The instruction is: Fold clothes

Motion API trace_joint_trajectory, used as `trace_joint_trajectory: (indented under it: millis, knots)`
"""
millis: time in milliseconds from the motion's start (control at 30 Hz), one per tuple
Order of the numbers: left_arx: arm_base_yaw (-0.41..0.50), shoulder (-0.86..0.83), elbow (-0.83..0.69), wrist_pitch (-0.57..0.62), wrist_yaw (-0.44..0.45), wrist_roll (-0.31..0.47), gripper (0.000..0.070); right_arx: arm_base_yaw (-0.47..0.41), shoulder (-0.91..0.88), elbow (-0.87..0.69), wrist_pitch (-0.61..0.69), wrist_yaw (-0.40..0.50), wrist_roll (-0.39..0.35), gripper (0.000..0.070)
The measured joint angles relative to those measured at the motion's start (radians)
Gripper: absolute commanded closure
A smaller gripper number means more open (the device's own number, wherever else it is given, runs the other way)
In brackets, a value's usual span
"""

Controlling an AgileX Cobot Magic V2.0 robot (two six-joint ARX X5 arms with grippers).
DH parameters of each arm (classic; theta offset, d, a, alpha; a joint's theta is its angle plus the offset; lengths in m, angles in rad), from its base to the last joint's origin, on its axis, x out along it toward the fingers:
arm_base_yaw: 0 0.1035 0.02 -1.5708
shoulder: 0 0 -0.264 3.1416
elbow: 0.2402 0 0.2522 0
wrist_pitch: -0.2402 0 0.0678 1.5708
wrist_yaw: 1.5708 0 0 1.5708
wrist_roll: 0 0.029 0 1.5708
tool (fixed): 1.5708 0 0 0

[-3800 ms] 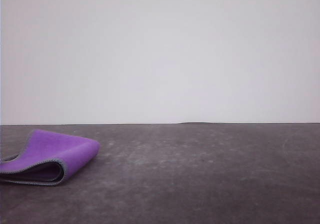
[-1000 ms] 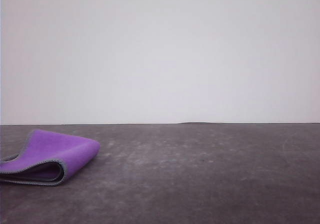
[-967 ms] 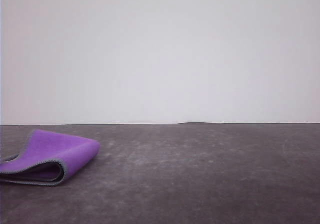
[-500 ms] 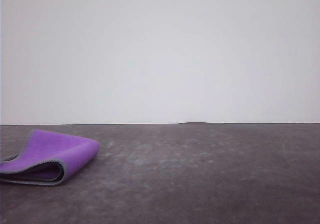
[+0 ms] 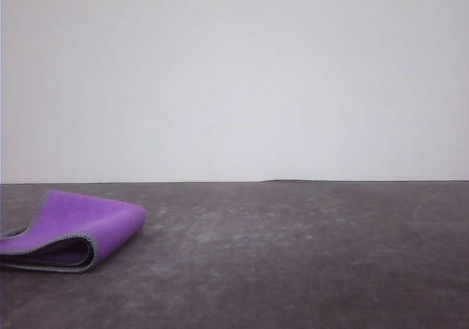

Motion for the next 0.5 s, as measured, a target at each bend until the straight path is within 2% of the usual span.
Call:
trace_joint_trajectory:
  millis: [500]
  knots:
    - [0.0,0.0,0.0,0.0,0.0,0.0,0.0684,0.0,0.0,0.0,0.0,0.0,0.0,0.0694]
